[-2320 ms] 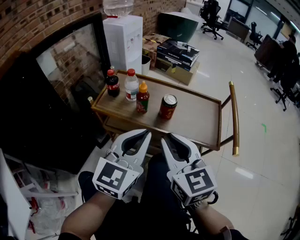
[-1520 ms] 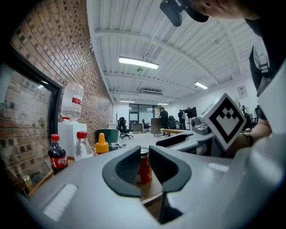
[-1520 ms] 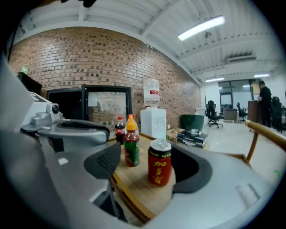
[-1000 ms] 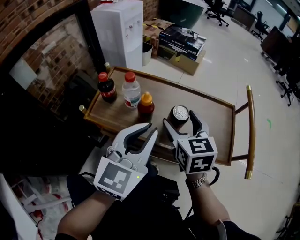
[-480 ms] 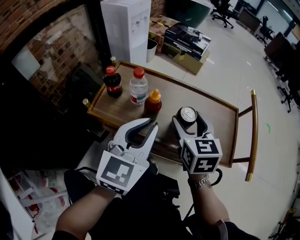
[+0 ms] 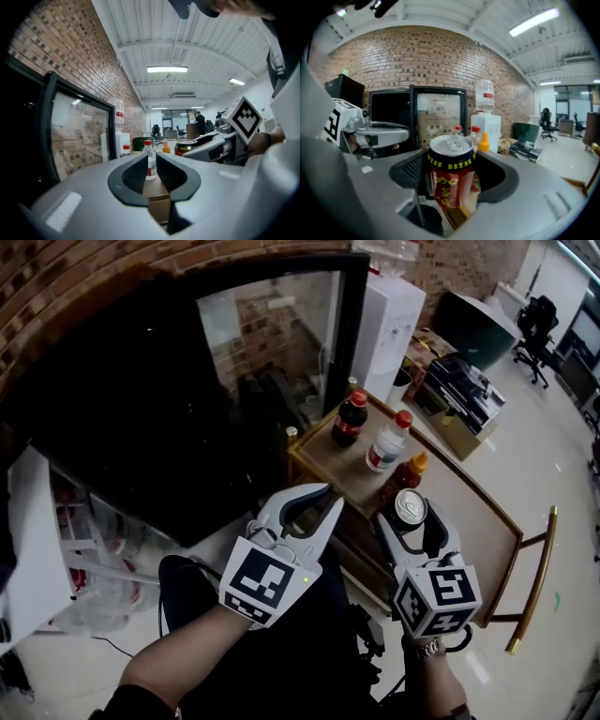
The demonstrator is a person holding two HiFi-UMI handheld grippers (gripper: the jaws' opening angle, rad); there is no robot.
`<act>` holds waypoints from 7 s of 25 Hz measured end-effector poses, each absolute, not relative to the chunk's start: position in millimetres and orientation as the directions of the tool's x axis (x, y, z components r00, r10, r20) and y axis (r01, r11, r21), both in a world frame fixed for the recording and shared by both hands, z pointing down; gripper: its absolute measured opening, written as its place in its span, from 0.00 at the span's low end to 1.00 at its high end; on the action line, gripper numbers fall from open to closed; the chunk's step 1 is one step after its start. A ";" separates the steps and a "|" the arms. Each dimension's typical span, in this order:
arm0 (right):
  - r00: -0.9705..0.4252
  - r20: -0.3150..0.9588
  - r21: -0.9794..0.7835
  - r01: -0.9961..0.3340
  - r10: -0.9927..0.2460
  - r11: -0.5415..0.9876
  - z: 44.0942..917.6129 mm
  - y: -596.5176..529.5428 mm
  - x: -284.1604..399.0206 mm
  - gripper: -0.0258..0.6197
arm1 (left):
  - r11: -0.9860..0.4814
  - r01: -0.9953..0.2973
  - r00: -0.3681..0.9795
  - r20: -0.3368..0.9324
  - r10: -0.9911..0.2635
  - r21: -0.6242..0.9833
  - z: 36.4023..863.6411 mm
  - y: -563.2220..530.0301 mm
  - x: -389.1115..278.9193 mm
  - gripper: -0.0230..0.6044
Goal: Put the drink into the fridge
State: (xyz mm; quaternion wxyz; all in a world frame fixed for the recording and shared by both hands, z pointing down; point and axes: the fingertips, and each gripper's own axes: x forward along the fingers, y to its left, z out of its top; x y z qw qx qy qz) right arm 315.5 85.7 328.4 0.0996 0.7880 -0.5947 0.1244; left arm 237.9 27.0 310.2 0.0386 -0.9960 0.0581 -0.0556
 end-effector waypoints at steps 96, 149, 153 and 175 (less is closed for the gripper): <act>-0.395 0.253 -0.029 -0.915 -0.883 0.401 432.0 -215.7 -4.3 0.50 | -0.625 -0.779 0.608 0.179 -0.774 -0.056 392.7 -196.7 -67.2 0.09; 0.295 0.253 0.083 -0.955 -0.921 -0.283 351.7 31.3 403.1 0.46 | -0.924 -0.356 0.925 0.088 -0.370 -0.140 329.3 25.6 256.2 0.09; 0.303 0.266 0.089 -0.953 -0.915 -0.289 354.2 24.6 406.8 0.46 | -0.934 -0.333 0.935 0.084 -0.345 -0.131 331.8 14.6 271.5 0.09; 0.094 0.163 0.064 -0.994 -0.982 -0.085 283.2 -22.5 337.4 0.28 | -0.932 -0.338 0.935 0.064 -0.348 -0.129 319.5 -50.1 280.1 0.09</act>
